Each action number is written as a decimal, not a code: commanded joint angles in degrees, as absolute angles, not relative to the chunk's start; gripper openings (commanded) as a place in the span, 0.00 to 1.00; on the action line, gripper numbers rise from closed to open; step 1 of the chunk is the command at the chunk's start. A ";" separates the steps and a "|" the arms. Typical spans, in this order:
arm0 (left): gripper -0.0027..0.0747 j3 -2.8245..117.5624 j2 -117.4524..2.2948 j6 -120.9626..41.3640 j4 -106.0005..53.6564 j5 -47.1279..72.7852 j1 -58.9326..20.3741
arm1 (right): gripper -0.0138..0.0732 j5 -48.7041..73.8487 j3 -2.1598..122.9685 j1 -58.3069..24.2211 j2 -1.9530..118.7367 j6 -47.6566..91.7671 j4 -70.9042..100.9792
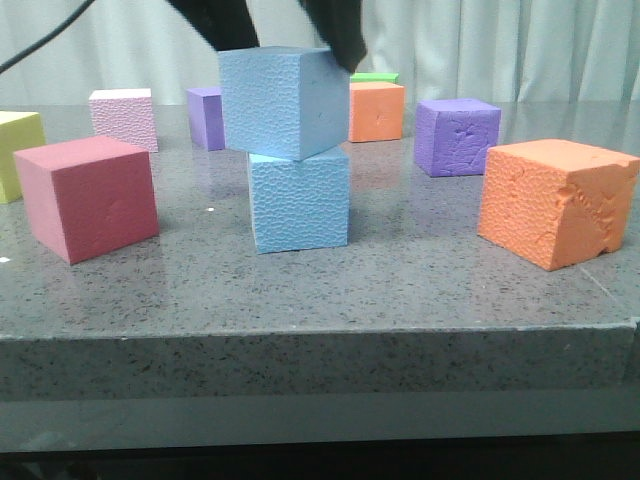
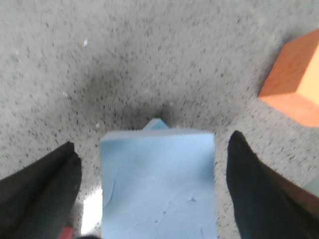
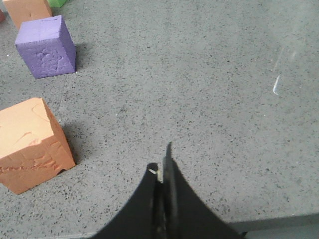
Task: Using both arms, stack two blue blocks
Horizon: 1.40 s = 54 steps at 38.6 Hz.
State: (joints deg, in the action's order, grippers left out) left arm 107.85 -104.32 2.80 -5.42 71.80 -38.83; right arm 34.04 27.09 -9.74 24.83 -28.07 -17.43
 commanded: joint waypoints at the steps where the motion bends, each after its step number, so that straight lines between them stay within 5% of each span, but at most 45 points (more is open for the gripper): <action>1: 0.74 112.62 -101.35 2.75 -5.68 72.99 -39.21 | 0.08 30.45 28.67 -9.43 25.03 -27.41 -18.23; 6: 0.63 115.40 -101.35 2.75 -5.68 72.99 -39.21 | 0.08 30.45 28.67 -9.43 25.03 -27.41 -18.23; 21: 0.02 116.07 -99.44 2.63 -0.61 72.99 -39.21 | 0.08 30.51 28.67 -9.43 25.03 -27.41 -18.23; 32: 0.01 113.28 -93.42 2.63 5.21 72.99 -39.21 | 0.08 30.51 28.67 -9.43 25.03 -27.41 -18.23; 40: 0.01 96.21 -84.34 2.74 8.97 69.92 -39.10 | 0.08 30.51 28.67 -9.43 25.03 -27.41 -18.23; 54: 0.01 69.30 -64.06 3.11 8.72 46.94 -39.10 | 0.08 30.51 28.67 -9.43 25.03 -27.41 -18.23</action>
State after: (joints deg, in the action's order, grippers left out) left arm 72.31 -70.77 2.55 8.11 56.69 -38.83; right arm 34.08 27.09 -9.74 24.83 -28.07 -17.43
